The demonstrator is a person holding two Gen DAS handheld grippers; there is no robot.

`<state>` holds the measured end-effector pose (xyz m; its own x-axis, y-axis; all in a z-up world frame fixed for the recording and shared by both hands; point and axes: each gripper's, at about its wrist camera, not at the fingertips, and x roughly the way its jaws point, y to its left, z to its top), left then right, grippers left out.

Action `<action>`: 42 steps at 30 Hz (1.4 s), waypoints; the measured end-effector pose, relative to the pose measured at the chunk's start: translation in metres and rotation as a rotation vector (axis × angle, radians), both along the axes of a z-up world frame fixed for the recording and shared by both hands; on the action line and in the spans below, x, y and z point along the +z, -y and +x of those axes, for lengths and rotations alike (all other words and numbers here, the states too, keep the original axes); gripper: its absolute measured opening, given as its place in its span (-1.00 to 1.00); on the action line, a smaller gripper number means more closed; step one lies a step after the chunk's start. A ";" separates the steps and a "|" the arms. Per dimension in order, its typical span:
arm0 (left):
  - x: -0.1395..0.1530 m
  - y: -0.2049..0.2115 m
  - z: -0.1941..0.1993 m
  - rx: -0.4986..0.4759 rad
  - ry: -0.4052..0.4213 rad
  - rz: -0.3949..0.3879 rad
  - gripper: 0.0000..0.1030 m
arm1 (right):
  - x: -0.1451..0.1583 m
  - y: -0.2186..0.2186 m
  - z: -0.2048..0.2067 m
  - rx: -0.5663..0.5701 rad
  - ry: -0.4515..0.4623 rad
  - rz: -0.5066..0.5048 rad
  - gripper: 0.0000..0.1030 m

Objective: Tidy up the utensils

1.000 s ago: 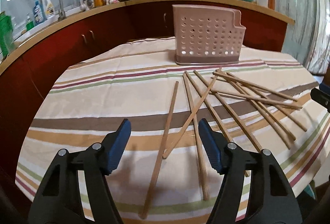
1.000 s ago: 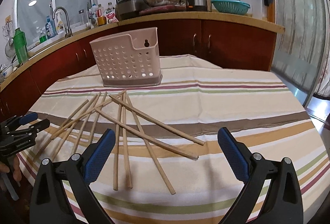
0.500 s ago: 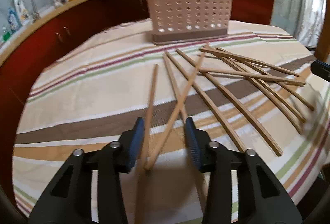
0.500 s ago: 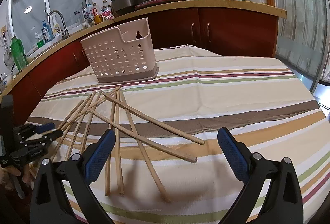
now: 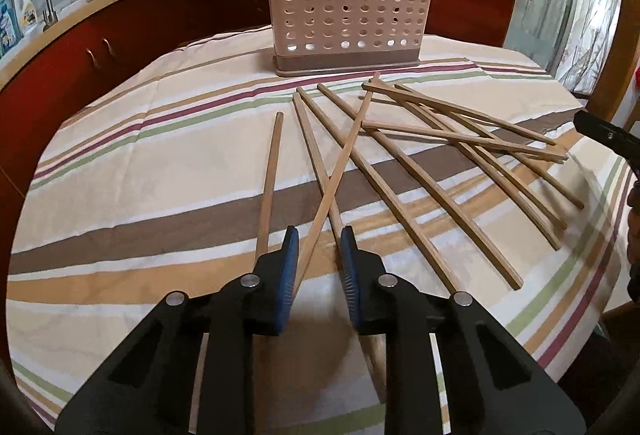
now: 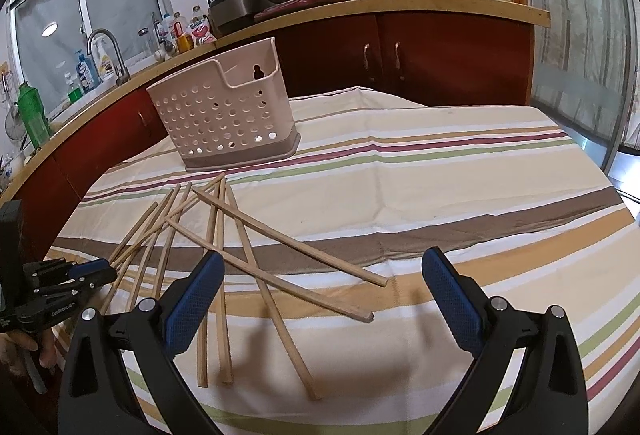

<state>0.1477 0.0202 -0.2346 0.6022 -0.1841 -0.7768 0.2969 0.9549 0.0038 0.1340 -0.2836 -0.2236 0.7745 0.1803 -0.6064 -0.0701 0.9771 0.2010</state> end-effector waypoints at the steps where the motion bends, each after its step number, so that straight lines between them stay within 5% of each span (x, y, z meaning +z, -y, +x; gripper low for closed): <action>1: 0.000 -0.002 0.000 0.006 -0.005 -0.006 -0.67 | 0.000 0.000 0.000 0.001 0.001 -0.001 0.87; 20: -0.006 -0.006 -0.010 0.026 0.015 -0.015 -0.88 | 0.000 -0.007 -0.001 0.027 -0.008 -0.044 0.87; 38: -0.003 -0.003 -0.014 0.018 0.029 -0.035 -0.88 | -0.030 -0.009 0.022 0.139 -0.126 -0.090 0.87; 42: -0.003 -0.004 -0.014 0.026 0.028 -0.035 -0.88 | -0.036 -0.004 0.024 0.165 -0.165 -0.037 0.85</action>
<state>0.1340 0.0238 -0.2376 0.6288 -0.1951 -0.7527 0.2724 0.9619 -0.0218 0.1582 -0.2792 -0.2600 0.6265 0.2719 -0.7305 -0.1989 0.9619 0.1875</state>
